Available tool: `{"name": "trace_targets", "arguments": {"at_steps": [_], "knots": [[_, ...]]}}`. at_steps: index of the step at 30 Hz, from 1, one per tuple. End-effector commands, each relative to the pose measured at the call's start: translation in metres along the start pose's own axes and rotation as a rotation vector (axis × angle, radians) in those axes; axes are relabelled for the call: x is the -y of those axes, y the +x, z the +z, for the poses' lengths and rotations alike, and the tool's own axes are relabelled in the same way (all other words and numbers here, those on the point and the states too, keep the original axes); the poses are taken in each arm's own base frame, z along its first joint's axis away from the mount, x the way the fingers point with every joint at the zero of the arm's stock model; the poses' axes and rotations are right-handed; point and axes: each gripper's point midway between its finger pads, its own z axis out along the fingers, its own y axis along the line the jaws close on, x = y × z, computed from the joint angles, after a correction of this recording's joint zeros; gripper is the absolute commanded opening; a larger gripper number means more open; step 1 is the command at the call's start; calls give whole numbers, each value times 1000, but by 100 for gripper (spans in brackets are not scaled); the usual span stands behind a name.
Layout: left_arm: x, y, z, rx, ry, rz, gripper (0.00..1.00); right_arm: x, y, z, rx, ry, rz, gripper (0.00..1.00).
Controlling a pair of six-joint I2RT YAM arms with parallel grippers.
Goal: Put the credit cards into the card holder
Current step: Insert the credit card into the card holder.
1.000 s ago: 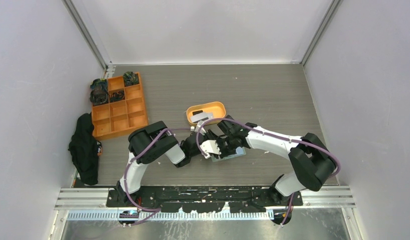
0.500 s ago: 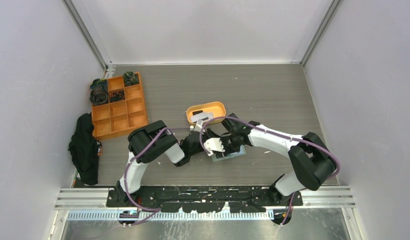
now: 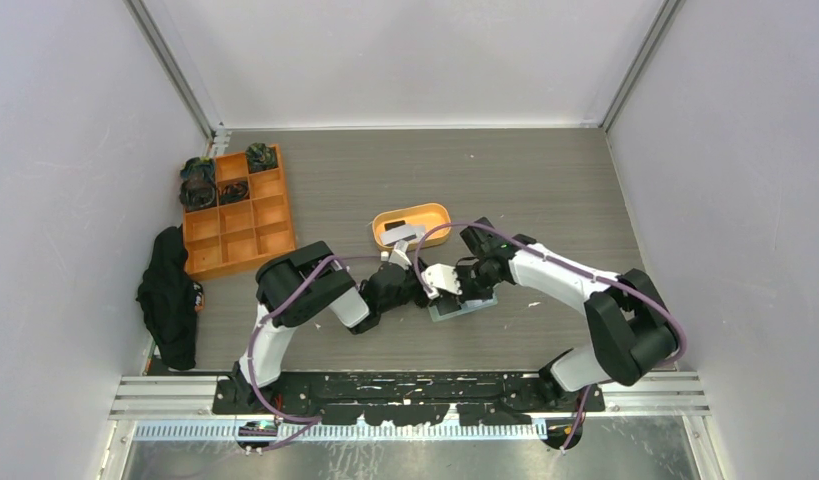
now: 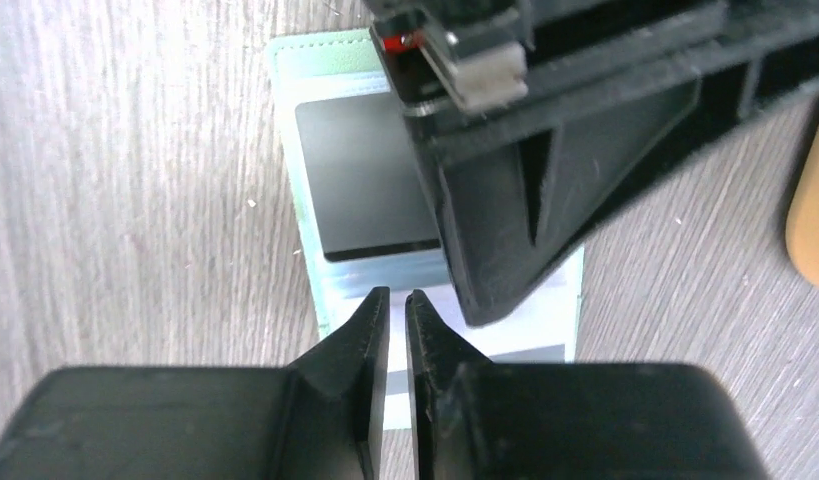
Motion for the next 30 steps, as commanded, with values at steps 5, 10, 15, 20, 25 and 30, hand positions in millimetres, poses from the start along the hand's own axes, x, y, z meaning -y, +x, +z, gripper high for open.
{"name": "trace_targets", "arguments": {"at_steps": [5, 10, 15, 20, 25, 30], "knots": [[-18, -4, -13, 13, -124, 151, 27, -1, -40, -49, 247, -46, 123, 27], [-11, -12, -25, 46, -158, 252, 27, 1, -45, -72, 322, -39, 210, 34], [10, -23, -41, 83, -172, 418, 27, 12, -47, -95, 398, 5, 387, 38], [30, -35, -59, 120, -184, 566, 26, 31, -49, -102, 428, 27, 648, 39], [52, -47, -81, 171, -163, 711, 24, 39, -63, -98, 469, -84, 968, 40], [56, -77, -117, 300, -176, 786, 29, 46, -59, -86, 495, -105, 1118, 51]]}}
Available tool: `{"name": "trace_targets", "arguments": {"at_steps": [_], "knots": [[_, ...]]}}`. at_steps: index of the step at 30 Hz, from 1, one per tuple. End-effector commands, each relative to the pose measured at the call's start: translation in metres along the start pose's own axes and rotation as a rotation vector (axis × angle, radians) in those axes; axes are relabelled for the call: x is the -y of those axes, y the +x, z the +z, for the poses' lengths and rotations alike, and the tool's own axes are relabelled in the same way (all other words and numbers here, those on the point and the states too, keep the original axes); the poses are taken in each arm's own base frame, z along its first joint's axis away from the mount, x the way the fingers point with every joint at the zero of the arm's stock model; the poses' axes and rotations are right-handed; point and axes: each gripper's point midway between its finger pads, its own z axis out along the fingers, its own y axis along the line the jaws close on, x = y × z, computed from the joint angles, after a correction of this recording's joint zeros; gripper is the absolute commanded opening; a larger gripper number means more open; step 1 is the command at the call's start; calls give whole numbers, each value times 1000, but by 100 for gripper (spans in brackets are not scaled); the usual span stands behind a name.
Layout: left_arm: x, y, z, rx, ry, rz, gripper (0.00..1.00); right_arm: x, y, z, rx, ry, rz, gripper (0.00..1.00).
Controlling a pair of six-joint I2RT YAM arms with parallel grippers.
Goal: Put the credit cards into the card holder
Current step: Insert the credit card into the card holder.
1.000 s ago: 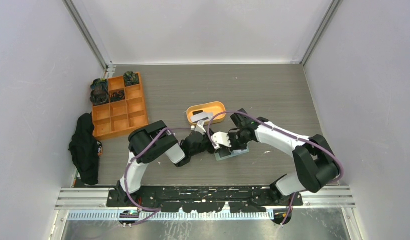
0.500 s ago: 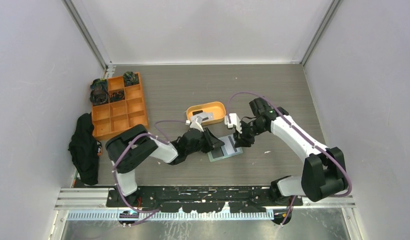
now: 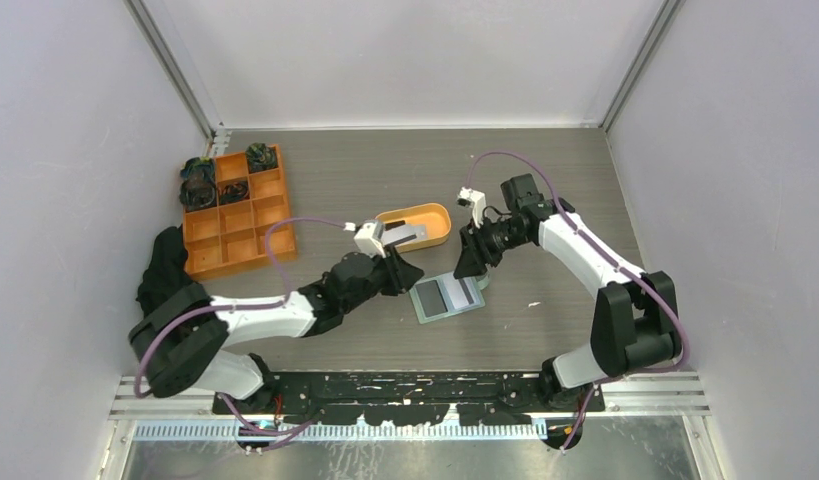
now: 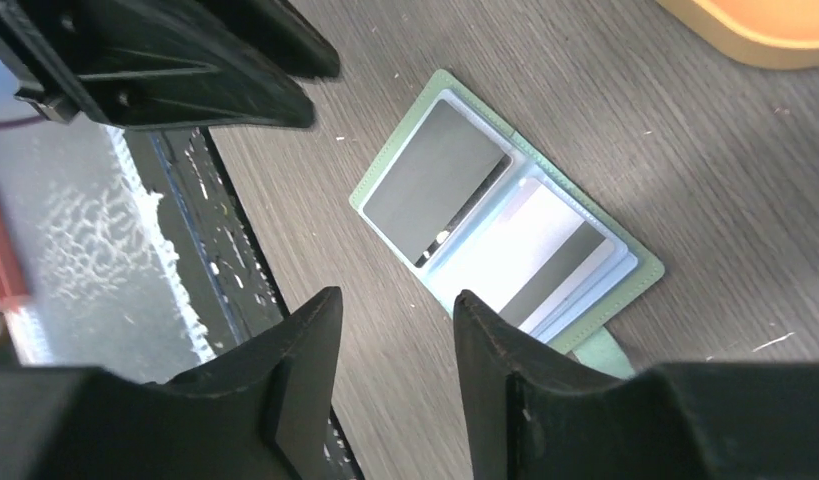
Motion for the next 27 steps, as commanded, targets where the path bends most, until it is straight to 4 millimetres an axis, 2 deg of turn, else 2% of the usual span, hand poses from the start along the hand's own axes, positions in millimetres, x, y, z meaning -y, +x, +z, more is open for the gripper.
{"name": "trace_targets", "arguments": {"at_steps": [1, 5, 6, 8, 11, 16, 20, 24, 27], "knots": [[-29, -33, -28, 131, -66, 115, 36, 2, -16, 4, 84, -25, 203, 53], [-25, -46, -53, 195, 61, 125, 67, 16, -6, 13, 53, -31, 312, 54], [-22, -47, -57, 203, 102, 126, 71, 19, -3, 16, 38, -24, 332, 54], [-15, -41, -64, 179, 178, 129, 72, 26, 1, 19, 14, -9, 363, 53], [-4, -28, -65, 111, 245, 106, 68, 39, 11, 25, -29, 31, 413, 51], [-1, -5, -57, 32, 315, 17, 56, 53, 22, 30, -88, 85, 464, 47], [-6, 11, -49, -8, 340, -75, 49, 60, 29, 33, -118, 109, 486, 45], [-5, 22, -41, -22, 401, -173, 37, 65, 34, 35, -142, 124, 503, 45], [-8, 36, -28, -85, 390, -226, 35, 66, 36, 36, -152, 126, 510, 45]]}}
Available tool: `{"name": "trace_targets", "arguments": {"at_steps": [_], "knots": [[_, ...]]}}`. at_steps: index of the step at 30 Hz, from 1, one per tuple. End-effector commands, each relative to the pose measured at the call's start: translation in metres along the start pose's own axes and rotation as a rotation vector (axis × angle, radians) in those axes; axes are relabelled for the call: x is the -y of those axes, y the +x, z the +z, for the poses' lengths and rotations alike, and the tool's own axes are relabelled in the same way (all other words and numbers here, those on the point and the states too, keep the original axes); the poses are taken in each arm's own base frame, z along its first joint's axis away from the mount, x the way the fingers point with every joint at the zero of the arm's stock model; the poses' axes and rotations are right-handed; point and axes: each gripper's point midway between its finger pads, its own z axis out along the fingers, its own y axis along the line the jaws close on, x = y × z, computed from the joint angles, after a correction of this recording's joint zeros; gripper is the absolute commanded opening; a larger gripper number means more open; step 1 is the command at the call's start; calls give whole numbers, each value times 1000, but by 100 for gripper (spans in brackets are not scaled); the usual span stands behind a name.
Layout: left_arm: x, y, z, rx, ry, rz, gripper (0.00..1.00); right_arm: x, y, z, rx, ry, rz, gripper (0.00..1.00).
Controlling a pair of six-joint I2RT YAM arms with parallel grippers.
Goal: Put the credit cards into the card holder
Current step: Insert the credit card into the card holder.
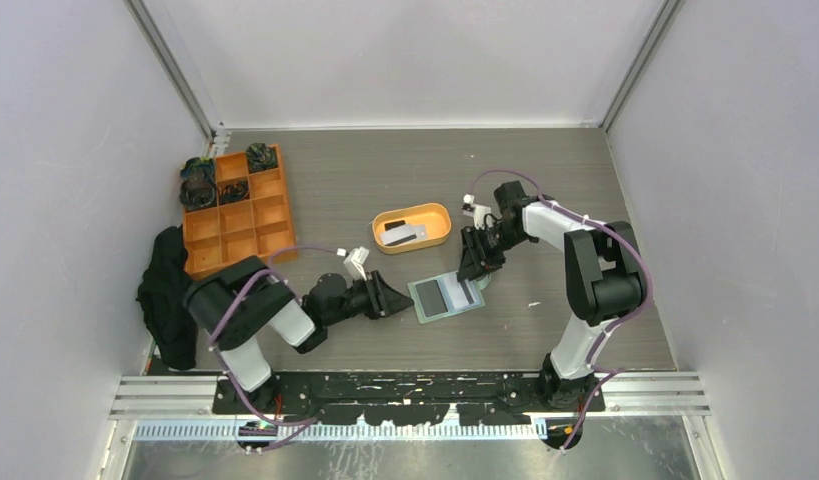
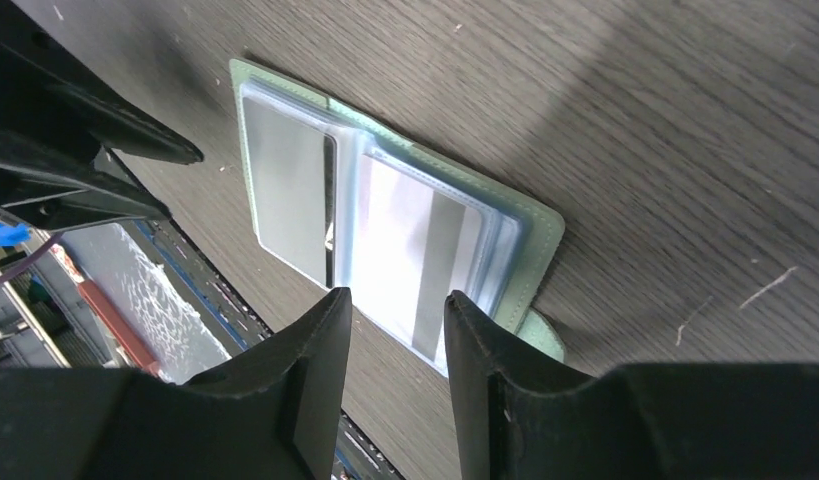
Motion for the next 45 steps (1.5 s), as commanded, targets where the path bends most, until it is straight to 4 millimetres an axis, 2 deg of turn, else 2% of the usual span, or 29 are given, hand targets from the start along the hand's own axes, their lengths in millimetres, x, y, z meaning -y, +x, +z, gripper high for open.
{"name": "trace_targets", "arguments": {"at_steps": [1, 5, 11, 15, 18, 23, 28, 38, 45], "knots": [[39, -14, 11, 40, 178, -55, 36, 1, -7, -3, 1, 19, 11, 45], [35, -16, 11, 66, 150, -38, 36, 6, -4, 0, -21, 28, 24, 45], [28, -3, 14, 13, 8, 54, 37, 12, 0, 4, -56, 39, 42, 44], [30, 1, 15, -33, -93, 141, 38, 14, 2, 6, -65, 45, 44, 44], [36, -4, 20, -40, -118, 171, 36, 16, 3, 7, -78, 45, 48, 44], [39, -5, 36, -74, -130, 191, 22, 5, 2, 7, -76, -21, 50, 42], [40, -4, 55, -110, -131, 202, 16, -6, 0, 6, -67, -85, 60, 39], [31, 0, 69, -144, -167, 215, 15, -9, -4, 1, -45, -164, 125, 36], [28, 4, 73, -160, -168, 206, 15, -21, -7, -2, -30, -261, 158, 36]]}}
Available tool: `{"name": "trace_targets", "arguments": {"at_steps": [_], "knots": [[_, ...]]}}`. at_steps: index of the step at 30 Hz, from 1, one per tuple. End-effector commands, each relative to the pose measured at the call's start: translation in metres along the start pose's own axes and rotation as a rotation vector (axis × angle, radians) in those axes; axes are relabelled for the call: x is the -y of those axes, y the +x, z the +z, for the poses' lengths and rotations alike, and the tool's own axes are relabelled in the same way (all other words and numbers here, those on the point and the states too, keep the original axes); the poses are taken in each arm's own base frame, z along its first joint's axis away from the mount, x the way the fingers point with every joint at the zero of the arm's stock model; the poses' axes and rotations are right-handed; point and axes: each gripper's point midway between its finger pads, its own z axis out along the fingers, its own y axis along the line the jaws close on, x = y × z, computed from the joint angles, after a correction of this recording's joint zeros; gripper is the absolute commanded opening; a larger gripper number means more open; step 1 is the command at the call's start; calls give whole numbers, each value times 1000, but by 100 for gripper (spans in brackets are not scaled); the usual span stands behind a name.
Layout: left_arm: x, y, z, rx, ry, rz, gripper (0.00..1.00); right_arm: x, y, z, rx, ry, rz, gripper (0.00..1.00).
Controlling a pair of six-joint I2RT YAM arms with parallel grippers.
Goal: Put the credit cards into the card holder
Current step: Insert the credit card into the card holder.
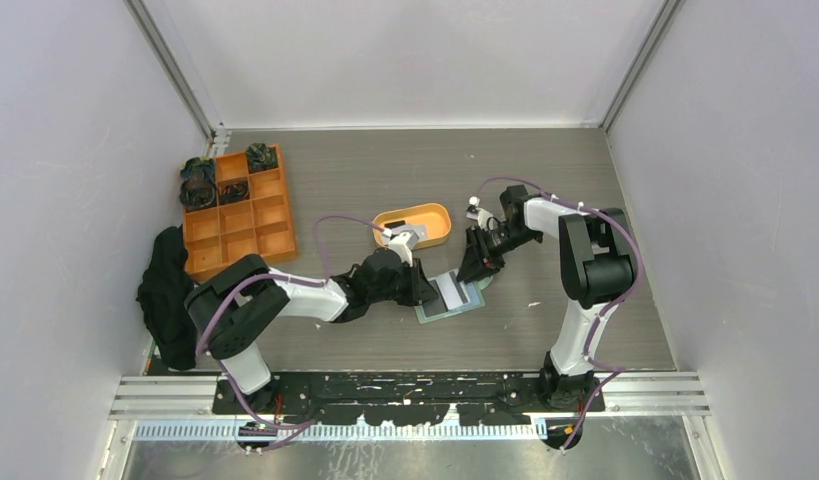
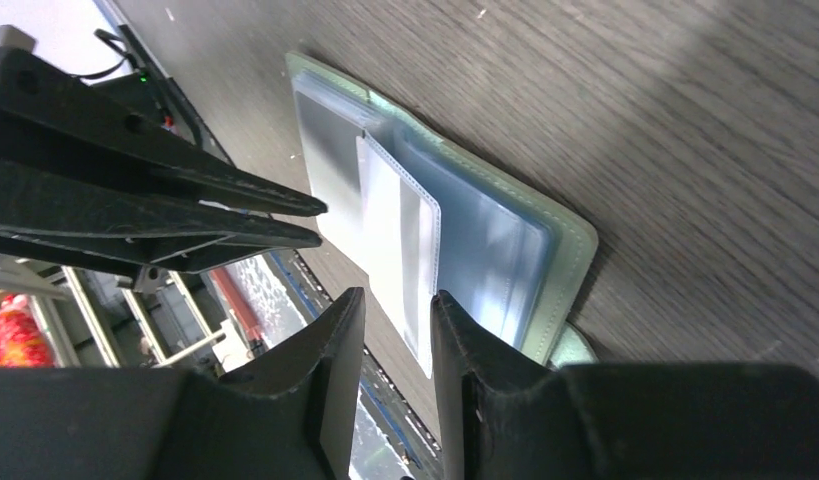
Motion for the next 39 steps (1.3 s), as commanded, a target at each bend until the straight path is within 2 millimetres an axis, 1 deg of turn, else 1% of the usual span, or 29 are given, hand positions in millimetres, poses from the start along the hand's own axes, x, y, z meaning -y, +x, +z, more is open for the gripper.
{"name": "trace_targets", "arguments": {"at_steps": [1, 6, 14, 17, 25, 30, 39], "knots": [[12, -10, 5, 19, 35, 25, 15, -20, -10, -5, 25, -105, 10, 36], [7, -9, 8, 7, 9, 25, 14, -27, -10, -5, 25, -159, 23, 36], [6, -6, 10, -4, 9, 19, 13, -34, -8, -2, 9, -237, 63, 34], [5, -6, 9, -1, 5, 17, 13, -38, -8, -2, 7, -266, 72, 31], [2, -6, 5, 0, -13, 13, 11, -46, -7, -3, 9, -316, 82, 29], [3, -6, 1, 9, -6, 9, 11, -48, -5, 1, -4, -327, 90, 27], [-4, -2, -3, 10, -12, -12, 11, -61, 2, 9, -41, -364, 68, 24]]}}
